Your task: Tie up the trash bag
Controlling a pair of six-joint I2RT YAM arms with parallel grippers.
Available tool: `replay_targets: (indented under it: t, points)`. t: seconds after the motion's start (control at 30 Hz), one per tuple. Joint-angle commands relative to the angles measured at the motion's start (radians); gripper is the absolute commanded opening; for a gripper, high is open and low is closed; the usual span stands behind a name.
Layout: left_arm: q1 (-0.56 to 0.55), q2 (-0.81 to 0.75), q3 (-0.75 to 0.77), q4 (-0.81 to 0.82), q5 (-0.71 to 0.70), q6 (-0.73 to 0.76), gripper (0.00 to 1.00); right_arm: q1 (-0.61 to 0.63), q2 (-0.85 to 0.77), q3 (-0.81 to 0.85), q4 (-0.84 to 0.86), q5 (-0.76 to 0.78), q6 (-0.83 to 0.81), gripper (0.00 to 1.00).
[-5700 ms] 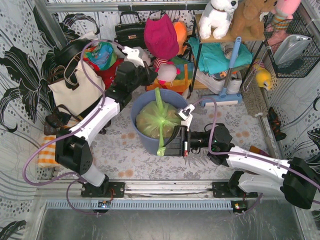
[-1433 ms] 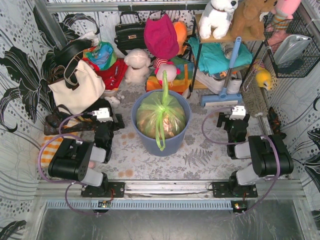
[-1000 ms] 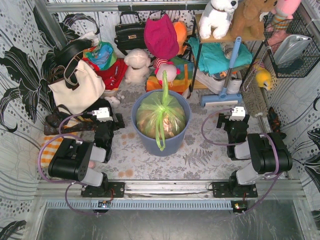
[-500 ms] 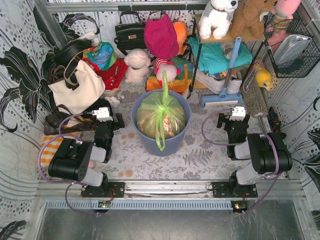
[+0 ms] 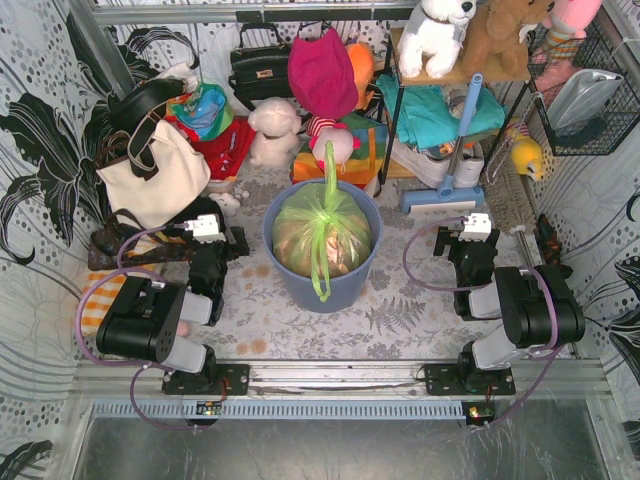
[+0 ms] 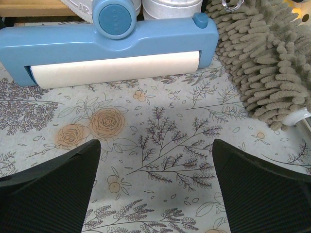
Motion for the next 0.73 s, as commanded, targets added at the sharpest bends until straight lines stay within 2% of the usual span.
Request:
replay_targets:
  t: [0.0, 0.7]
  points:
    - [0.009, 0.002, 0.021, 0.044, -0.019, -0.006, 0.98, -0.007, 0.005, 0.0, 0.051, 0.008, 0.013, 0.97]
    - [0.023, 0.006, 0.042, 0.01, -0.037, -0.027, 0.98, -0.008, 0.004, 0.003, 0.045, 0.004, 0.013, 0.97]
